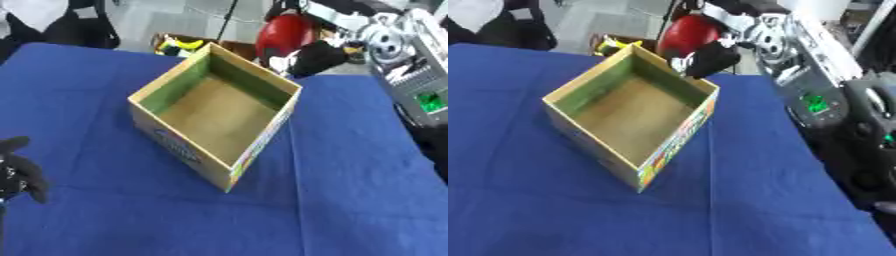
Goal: Pick up objects on the table and place them in the box.
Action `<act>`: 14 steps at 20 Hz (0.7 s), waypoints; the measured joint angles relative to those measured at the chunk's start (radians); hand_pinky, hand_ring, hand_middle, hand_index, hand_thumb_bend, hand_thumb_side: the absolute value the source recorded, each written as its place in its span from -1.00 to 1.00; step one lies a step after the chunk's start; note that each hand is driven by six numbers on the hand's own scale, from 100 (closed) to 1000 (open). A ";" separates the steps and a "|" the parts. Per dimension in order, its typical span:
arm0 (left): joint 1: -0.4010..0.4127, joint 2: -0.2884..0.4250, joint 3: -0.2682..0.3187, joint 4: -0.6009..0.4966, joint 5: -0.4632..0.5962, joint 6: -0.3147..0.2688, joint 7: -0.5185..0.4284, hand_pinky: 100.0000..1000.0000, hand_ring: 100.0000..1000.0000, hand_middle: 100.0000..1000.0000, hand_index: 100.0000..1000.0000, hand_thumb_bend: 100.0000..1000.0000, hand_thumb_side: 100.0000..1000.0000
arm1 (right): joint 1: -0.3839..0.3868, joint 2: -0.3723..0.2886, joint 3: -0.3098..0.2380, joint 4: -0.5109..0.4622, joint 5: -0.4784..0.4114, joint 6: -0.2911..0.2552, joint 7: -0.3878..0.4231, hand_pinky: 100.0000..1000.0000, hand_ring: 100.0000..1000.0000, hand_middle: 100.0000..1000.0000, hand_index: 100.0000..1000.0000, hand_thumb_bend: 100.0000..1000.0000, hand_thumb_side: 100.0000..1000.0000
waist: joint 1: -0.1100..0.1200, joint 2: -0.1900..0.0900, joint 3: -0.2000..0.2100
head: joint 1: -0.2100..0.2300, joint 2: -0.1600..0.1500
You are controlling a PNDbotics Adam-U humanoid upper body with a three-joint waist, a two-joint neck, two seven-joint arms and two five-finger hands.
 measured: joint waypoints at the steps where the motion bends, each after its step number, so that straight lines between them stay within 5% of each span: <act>1: -0.003 0.000 0.000 0.000 0.000 -0.001 -0.001 -0.51 -0.30 -0.25 0.48 -1.00 1.00 | -0.005 0.007 0.001 0.023 0.007 -0.005 -0.001 -0.06 0.04 0.68 0.64 -1.00 -0.44 | -0.003 0.005 0.007 | -0.004 -0.004; 14: -0.043 0.000 -0.012 0.000 0.000 -0.007 -0.020 -0.51 -0.30 -0.25 0.48 -1.00 1.00 | -0.073 0.057 0.006 0.274 0.048 -0.082 0.069 -0.10 -0.12 0.68 0.61 -1.00 -0.43 | -0.049 0.060 0.088 | -0.039 -0.025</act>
